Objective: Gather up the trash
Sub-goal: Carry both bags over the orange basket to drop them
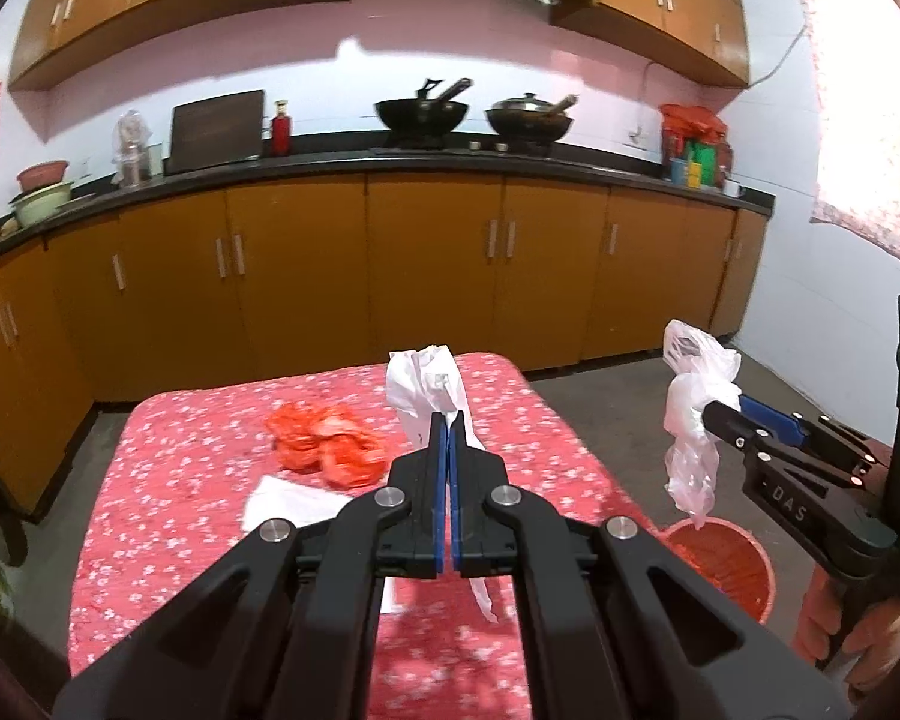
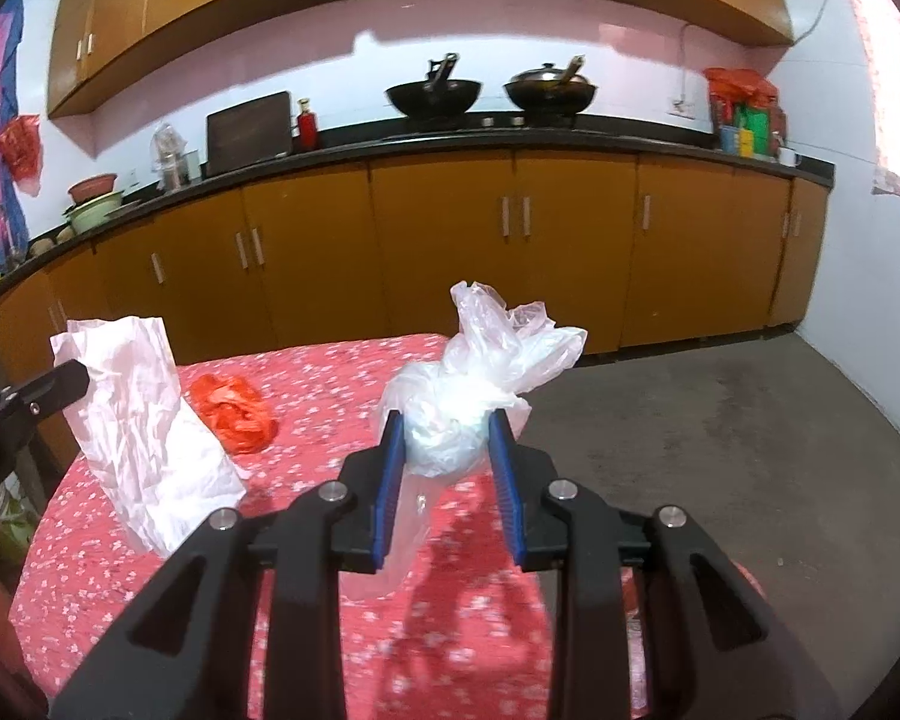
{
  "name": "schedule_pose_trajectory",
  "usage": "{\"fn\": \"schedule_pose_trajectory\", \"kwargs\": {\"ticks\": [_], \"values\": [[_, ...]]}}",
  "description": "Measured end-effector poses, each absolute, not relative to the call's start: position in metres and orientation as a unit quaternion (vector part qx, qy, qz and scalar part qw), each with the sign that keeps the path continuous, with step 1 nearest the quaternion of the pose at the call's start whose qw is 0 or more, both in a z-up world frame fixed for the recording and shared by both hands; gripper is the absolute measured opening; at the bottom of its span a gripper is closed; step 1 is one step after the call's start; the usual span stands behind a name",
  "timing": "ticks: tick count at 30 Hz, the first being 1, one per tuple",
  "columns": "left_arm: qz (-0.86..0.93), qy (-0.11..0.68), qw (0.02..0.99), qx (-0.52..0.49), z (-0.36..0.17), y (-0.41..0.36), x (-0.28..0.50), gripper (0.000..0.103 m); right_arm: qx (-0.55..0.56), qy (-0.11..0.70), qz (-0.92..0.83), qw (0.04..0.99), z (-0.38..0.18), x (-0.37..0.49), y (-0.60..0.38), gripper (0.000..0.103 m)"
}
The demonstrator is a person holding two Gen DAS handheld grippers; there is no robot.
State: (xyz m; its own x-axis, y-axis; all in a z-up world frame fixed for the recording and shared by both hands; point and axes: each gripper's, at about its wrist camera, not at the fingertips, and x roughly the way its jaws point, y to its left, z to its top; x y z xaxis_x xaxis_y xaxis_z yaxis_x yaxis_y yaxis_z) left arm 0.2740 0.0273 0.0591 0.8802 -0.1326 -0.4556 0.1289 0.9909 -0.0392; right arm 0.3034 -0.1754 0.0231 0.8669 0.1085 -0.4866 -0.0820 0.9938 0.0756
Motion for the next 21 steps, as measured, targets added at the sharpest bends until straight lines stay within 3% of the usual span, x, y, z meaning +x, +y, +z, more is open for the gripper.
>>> {"fn": "schedule_pose_trajectory", "kwargs": {"ticks": [21], "values": [[-0.165,0.238,0.956,0.037,0.060,-0.107,0.258,0.000,0.057,0.240,-0.046,0.968,0.020,0.270,-0.313,0.029]]}}
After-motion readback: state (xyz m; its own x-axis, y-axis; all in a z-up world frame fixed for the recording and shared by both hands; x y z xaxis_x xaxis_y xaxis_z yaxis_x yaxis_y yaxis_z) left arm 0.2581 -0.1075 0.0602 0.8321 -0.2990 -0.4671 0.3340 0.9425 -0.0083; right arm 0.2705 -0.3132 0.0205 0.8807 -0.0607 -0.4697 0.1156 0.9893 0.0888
